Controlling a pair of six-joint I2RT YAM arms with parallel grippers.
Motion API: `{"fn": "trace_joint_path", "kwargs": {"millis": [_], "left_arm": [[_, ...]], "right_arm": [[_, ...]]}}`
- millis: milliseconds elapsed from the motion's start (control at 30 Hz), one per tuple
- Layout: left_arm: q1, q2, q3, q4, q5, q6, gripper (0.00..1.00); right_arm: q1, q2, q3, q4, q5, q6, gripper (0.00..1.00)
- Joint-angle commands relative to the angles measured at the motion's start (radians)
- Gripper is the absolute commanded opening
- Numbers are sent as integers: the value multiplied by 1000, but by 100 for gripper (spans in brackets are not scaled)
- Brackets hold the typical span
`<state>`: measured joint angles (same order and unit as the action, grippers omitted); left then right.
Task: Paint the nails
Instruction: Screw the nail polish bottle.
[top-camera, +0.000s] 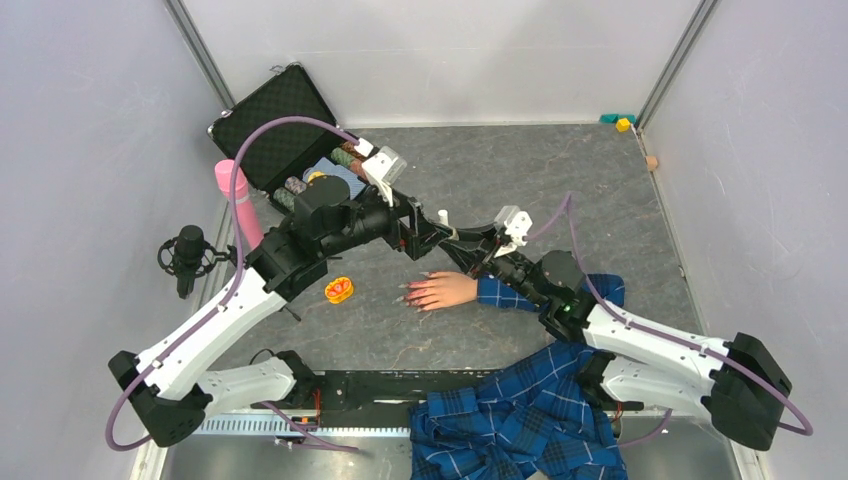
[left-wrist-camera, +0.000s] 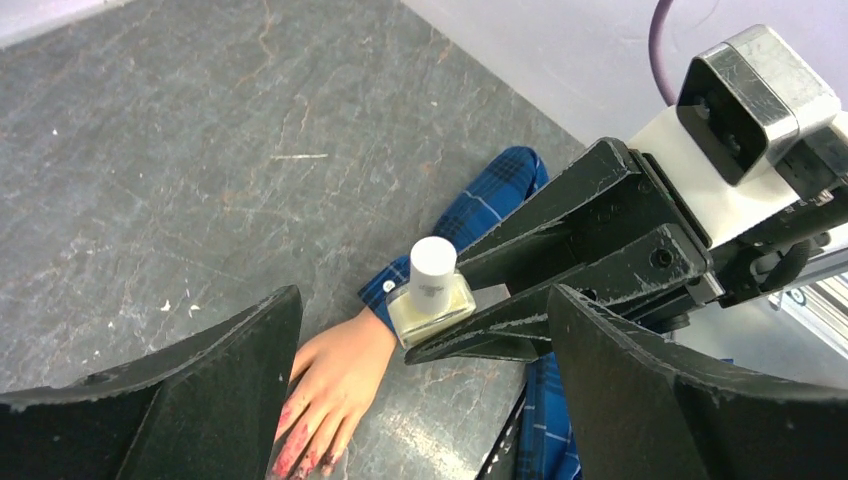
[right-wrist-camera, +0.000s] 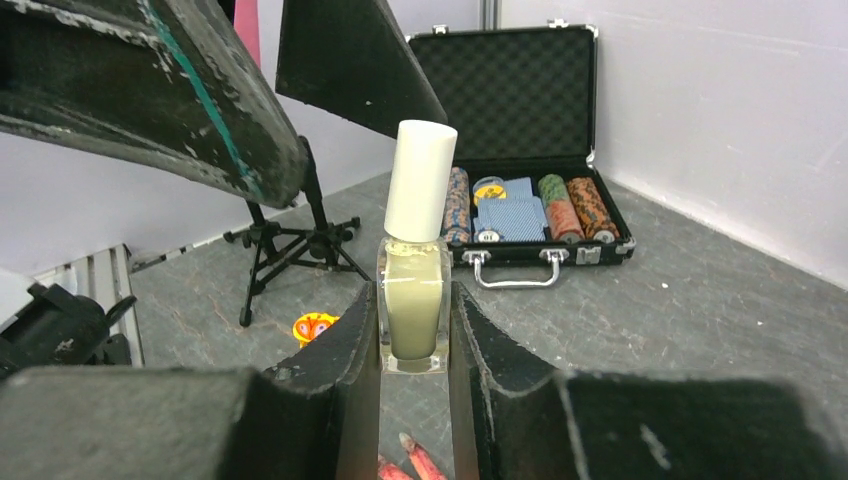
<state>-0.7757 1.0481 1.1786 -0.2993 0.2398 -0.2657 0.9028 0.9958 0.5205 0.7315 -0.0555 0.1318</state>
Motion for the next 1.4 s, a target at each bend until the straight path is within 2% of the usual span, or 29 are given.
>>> {"fn": "trace_joint_path", "kwargs": {"millis": [0, 200, 433, 733, 1367], "left_arm": [[0, -6, -15, 40, -3, 31, 95], [0, -13, -37, 55, -29, 21, 84], [0, -4, -39, 49, -33, 11, 66], [0, -4, -40, 53, -30, 7, 51], [0, 26, -31, 37, -8, 1, 41]], "right_arm": [[27, 30, 65, -3, 49, -47, 0], [63, 69, 100, -22, 48, -80, 0], [85, 77, 112, -28, 49, -90, 0], [91, 78, 120, -51, 81, -101, 0], [100, 69, 114, -51, 98, -110, 0]]}}
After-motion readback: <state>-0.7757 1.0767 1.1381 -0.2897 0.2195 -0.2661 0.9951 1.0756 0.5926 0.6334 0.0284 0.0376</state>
